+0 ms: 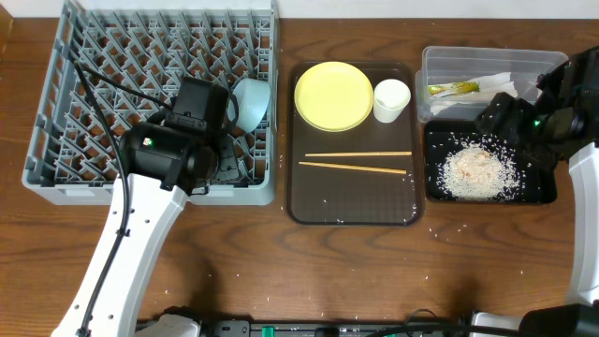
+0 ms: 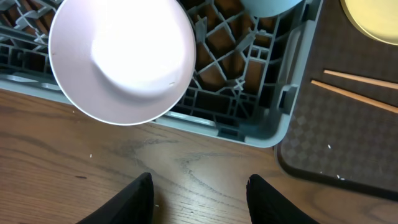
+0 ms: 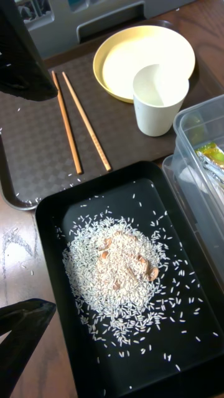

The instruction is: Sort waste into correct bins and load items into the dishwasher

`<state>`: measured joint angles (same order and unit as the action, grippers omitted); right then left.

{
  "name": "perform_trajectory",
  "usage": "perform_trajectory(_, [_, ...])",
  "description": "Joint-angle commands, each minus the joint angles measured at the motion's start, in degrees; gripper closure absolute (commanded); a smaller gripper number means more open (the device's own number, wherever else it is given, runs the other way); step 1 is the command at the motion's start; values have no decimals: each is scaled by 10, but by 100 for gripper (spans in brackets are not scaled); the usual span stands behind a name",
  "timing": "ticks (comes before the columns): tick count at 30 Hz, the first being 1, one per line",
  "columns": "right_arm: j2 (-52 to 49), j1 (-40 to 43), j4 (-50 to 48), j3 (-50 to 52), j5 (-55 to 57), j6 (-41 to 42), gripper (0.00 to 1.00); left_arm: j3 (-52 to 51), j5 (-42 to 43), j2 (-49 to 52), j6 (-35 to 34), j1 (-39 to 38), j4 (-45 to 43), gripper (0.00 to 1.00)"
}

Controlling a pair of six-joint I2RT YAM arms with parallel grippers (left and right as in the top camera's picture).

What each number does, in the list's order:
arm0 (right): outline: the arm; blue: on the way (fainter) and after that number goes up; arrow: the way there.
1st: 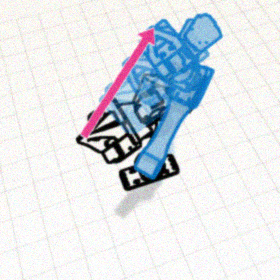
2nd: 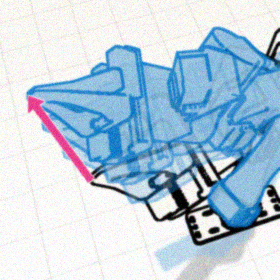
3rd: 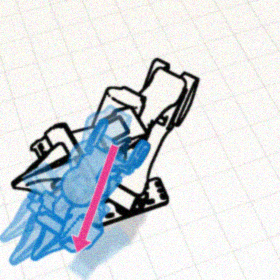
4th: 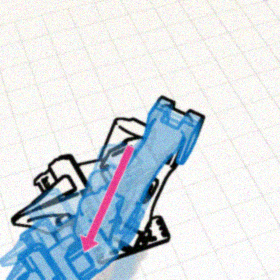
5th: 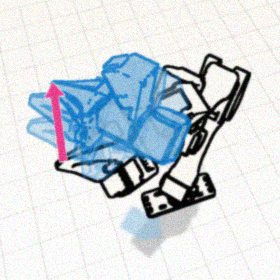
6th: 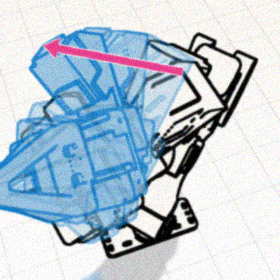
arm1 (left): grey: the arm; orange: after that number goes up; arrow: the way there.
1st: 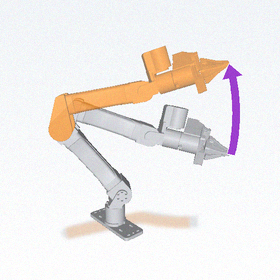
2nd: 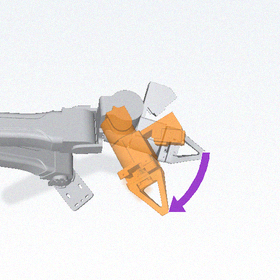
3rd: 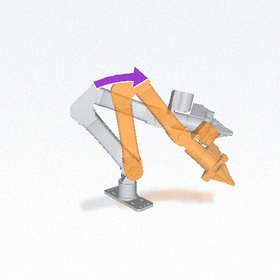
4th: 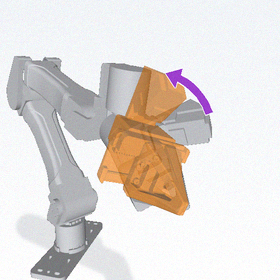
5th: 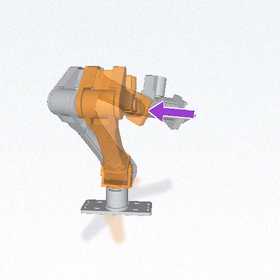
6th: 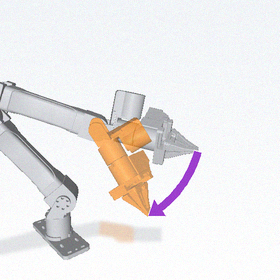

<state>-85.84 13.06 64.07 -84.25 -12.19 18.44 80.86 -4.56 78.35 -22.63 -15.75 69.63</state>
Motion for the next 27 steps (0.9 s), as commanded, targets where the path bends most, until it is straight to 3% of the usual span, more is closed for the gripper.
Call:
perform_trajectory(1, [4, 0, 0, -7, -3, 0, 1, -2, 5, 6, 3, 3, 0, 50])
perform_trajectory(23, [4, 0, 0, -7, -3, 0, 1, -1, 12, 6, 4, 4, -13, 49])
perform_trajectory(27, [4, 0, 0, -7, -3, 0, 1, 46, 17, 6, 25, 46, -9, 49])
